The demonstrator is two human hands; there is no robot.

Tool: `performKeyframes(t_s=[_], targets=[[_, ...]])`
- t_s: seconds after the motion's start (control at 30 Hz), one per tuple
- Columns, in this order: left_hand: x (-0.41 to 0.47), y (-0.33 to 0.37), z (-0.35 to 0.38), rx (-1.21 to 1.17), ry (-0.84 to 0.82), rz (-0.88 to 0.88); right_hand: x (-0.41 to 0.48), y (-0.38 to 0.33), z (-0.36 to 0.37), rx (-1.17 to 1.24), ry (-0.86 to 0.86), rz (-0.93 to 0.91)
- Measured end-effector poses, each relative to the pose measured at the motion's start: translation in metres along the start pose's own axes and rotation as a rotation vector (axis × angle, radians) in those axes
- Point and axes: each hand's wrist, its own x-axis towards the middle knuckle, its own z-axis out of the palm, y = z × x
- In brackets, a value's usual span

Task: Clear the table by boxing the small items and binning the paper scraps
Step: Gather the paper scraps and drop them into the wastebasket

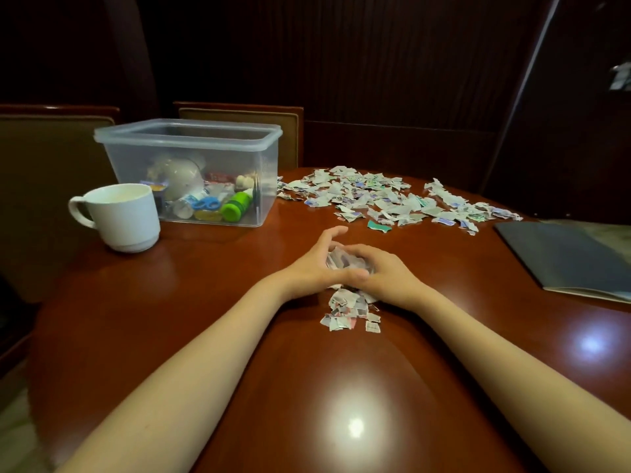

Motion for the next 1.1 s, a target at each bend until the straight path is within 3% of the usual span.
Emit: performKeyframes(t_s=[0.17,0.37,0.6,0.8,1.0,1.1], targets=[[-0.018,0.007,0.008,0.066,-0.127,0.018,-0.004,-0.001,0.007,0.055,0.158,0.012],[-0.024,0.007,0.017,0.185,-0.078,0.037,0.0,0.006,0.001,0.387,0.354,0.149],[-0.022,0.008,0.027,0.241,0.053,0.109,-0.002,0.0,0.002,0.298,0.378,0.176],[-0.02,0.01,0.03,0.242,-0.039,0.139,0.0,-0.007,0.01,0.363,0.37,0.188],[-0.019,0.016,0.033,0.259,0.038,0.104,0.0,-0.002,0.004,0.292,0.61,0.241],[-0.019,0.018,0.032,0.448,0.043,0.165,-0.003,0.002,0.001,0.247,0.661,0.28]])
